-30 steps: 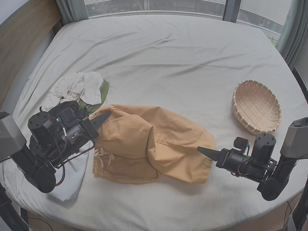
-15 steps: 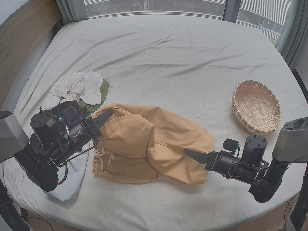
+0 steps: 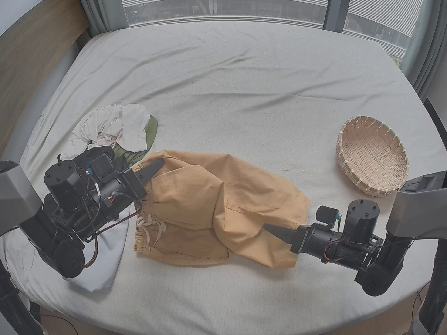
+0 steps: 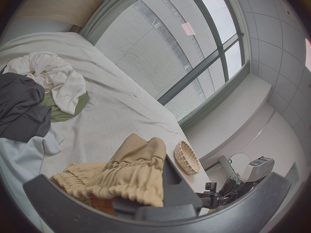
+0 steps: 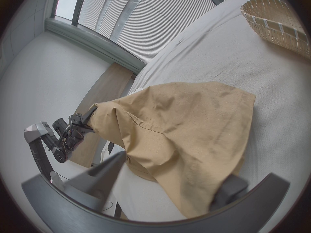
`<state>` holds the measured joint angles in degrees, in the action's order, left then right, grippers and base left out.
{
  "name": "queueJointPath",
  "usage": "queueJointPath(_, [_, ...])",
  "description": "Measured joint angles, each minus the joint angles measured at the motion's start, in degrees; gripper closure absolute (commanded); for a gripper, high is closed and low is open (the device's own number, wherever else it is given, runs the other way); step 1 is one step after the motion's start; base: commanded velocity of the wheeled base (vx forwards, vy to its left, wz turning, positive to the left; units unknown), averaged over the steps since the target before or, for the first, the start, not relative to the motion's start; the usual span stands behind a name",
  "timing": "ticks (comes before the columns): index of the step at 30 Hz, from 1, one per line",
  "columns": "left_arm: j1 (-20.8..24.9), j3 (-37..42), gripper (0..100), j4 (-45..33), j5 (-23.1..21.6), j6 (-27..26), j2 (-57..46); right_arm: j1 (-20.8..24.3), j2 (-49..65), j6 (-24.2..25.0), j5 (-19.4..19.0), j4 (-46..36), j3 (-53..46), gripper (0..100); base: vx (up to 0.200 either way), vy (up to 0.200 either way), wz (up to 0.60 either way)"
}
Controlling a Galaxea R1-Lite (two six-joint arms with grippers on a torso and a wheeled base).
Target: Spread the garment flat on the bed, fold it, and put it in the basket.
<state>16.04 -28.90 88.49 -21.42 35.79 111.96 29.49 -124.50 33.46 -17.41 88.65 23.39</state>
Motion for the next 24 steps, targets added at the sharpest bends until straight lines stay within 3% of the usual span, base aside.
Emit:
queueJointPath(11, [-0.04, 0.16, 100, 0.09, -0.22, 0.12, -0.66, -2.26, 1.99, -0.16, -0.13, -0.13, -0.52, 100, 0.0, 0.0, 0.0])
queueJointPath(24, [2.5, 3.85, 100, 0.13, -1.18, 1.68, -10.58, -4.47, 19.74, 0.26, -2.05, -0.38, -5.86, 100, 0.0, 0.0, 0.0])
